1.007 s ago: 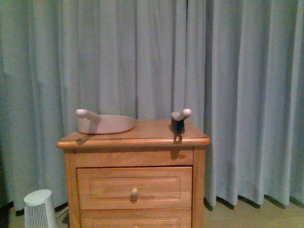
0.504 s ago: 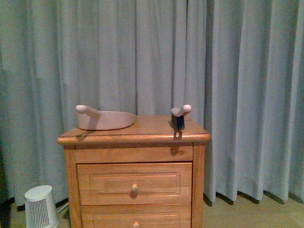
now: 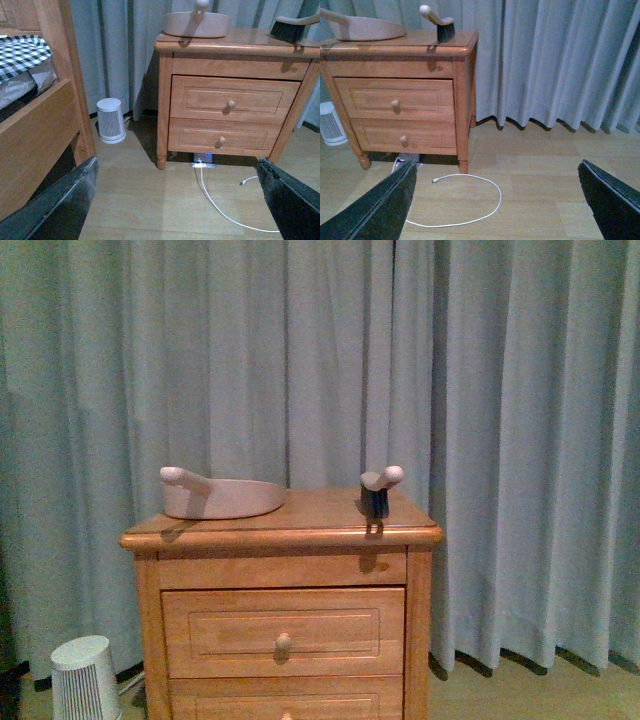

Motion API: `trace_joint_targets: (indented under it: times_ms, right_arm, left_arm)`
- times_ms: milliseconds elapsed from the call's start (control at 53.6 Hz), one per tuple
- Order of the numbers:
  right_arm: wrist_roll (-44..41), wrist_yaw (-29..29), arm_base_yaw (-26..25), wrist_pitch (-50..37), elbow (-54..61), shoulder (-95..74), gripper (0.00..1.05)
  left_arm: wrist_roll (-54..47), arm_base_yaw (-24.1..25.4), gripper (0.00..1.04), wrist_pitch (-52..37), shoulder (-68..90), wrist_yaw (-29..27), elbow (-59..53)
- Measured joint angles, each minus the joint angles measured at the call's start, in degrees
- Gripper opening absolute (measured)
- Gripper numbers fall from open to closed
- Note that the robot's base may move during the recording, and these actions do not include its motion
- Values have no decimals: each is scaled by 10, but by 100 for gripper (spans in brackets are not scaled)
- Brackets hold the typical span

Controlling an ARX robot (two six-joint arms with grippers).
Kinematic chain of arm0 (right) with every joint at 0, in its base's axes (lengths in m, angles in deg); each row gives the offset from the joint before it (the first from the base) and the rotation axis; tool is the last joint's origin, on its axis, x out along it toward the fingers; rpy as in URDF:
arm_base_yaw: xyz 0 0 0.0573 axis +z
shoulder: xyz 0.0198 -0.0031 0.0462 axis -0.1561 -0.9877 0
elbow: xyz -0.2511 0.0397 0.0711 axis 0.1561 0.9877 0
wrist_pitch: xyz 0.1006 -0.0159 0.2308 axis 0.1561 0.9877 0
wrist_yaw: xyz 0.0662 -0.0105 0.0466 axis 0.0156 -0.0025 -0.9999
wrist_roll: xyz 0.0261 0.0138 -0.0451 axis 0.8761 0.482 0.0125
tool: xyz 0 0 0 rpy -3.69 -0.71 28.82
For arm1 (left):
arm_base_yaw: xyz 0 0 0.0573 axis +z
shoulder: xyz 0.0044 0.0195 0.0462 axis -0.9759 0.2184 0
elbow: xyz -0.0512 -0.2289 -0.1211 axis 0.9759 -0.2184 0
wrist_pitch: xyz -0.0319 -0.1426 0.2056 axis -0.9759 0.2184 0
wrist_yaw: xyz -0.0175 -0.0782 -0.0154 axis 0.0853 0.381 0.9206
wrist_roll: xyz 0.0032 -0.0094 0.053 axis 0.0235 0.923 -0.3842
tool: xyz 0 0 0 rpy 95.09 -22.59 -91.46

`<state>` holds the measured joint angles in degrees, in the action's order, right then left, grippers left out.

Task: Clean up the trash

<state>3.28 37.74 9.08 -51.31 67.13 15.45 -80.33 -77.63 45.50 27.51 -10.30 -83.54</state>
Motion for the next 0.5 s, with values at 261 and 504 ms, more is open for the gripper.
trace_joint_targets:
  times_ms: [261,504]
  right_arm:
    - [0,0,0,0,0,0,97]
    - [0,0,0,0,0,0,97]
  left_arm:
    - [0,0,97,0,0,0,0]
    - [0,0,97,0,0,0,0]
